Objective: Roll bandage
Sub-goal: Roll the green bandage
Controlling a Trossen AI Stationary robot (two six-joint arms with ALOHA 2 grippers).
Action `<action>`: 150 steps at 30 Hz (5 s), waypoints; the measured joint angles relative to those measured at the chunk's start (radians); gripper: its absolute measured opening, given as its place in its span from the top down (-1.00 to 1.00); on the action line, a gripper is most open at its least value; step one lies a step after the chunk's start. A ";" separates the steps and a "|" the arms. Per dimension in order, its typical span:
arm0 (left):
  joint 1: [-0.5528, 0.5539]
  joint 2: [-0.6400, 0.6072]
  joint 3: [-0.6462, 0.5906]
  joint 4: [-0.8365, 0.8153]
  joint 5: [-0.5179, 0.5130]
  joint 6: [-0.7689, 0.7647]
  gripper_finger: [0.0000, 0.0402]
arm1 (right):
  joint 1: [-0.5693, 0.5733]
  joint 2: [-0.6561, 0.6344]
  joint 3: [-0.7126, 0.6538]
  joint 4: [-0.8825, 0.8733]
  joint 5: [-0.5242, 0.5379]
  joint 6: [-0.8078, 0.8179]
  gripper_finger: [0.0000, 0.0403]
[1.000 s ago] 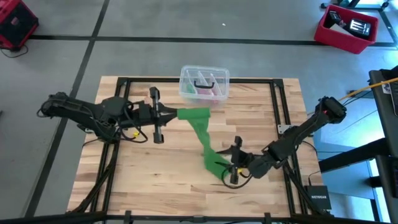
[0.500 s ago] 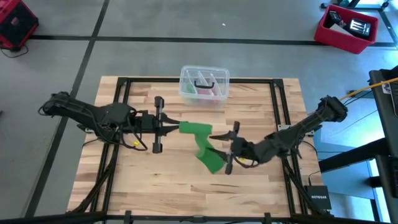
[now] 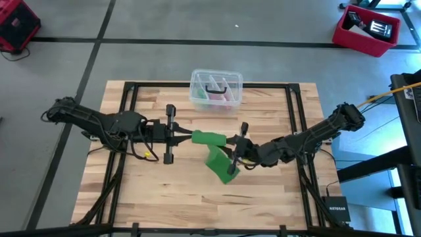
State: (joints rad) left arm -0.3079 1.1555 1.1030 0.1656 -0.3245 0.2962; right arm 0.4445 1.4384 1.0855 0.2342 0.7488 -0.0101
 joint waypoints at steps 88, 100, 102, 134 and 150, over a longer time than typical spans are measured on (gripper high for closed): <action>-0.026 -0.023 -0.001 -0.004 0.025 -0.034 0.99 | 0.046 0.096 0.170 -0.345 0.011 0.082 0.66; -0.026 -0.024 -0.001 0.037 0.025 -0.030 0.99 | 0.175 0.060 0.422 -0.894 0.018 0.302 -0.15; -0.026 -0.022 -0.001 0.076 0.011 -0.015 0.99 | 0.204 0.060 0.424 -0.964 0.019 0.368 -0.19; -0.118 0.129 0.430 -0.105 -0.308 0.336 0.99 | 0.213 -0.166 0.039 -0.418 0.255 0.214 -0.13; -0.097 0.163 0.428 -0.160 -0.168 0.230 0.99 | 0.061 -0.061 0.039 -0.083 -0.049 -0.086 -0.13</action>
State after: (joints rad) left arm -0.4049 1.3182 1.5311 0.0055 -0.4929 0.5266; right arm 0.5051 1.3771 1.1240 0.1513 0.6999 -0.0959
